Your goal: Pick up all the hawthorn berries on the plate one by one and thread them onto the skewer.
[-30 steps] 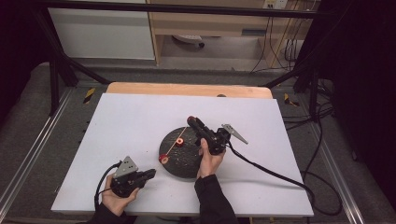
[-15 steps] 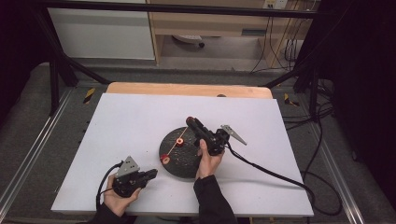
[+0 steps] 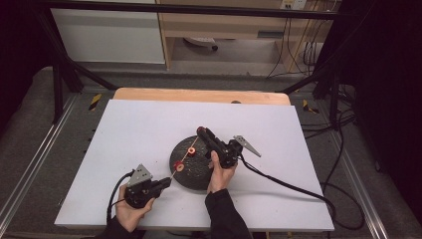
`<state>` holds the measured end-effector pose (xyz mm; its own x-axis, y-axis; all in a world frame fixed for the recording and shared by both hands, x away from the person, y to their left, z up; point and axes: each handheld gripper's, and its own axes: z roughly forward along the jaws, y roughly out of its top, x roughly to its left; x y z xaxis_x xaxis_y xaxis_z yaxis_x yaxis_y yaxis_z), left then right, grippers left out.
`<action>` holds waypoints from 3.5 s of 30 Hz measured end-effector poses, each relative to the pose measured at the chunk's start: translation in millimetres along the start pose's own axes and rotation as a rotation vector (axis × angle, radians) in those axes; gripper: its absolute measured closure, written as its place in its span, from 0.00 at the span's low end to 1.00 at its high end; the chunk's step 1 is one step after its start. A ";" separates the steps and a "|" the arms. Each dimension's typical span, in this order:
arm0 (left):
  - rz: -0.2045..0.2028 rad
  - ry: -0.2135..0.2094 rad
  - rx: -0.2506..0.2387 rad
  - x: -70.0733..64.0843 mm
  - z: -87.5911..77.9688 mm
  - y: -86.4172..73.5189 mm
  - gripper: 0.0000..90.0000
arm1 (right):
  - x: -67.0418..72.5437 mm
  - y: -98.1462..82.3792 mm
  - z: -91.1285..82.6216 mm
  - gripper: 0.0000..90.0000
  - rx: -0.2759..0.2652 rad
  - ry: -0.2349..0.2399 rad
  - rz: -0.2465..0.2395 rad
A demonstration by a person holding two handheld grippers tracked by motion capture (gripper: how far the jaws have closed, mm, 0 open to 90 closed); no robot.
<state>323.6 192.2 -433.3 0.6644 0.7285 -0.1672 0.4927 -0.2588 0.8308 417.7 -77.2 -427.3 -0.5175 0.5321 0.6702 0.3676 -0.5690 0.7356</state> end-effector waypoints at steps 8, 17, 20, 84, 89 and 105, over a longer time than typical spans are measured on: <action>-0.026 -0.008 -0.023 -11.3 4.6 4.2 0.99 | 3.8 6.3 -1.9 0.70 -0.032 0.008 -0.011; -0.063 0.015 -0.046 -22.2 3.9 2.4 0.99 | 5.8 11.4 -2.7 0.70 -0.067 0.011 -0.032; -0.073 0.026 -0.052 -21.3 5.0 4.3 0.99 | 5.7 9.8 -2.4 0.70 -0.062 0.011 -0.023; 0.132 0.038 0.079 44.0 -38.9 -16.2 0.98 | 11.1 39.2 9.9 0.17 0.945 -0.149 -0.608; 0.141 0.048 0.090 44.9 -36.3 -18.1 0.98 | 16.9 35.2 28.8 0.18 1.014 -0.161 -0.670; 0.137 0.061 0.086 45.2 -36.6 -18.2 0.98 | 12.3 22.0 77.9 0.34 1.126 -0.130 -0.737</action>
<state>324.1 253.0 -436.5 0.6945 0.7192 -0.0208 0.4480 -0.4096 0.7947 479.6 -34.3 -395.2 -0.8140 0.5791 0.0460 0.4997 0.6577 0.5637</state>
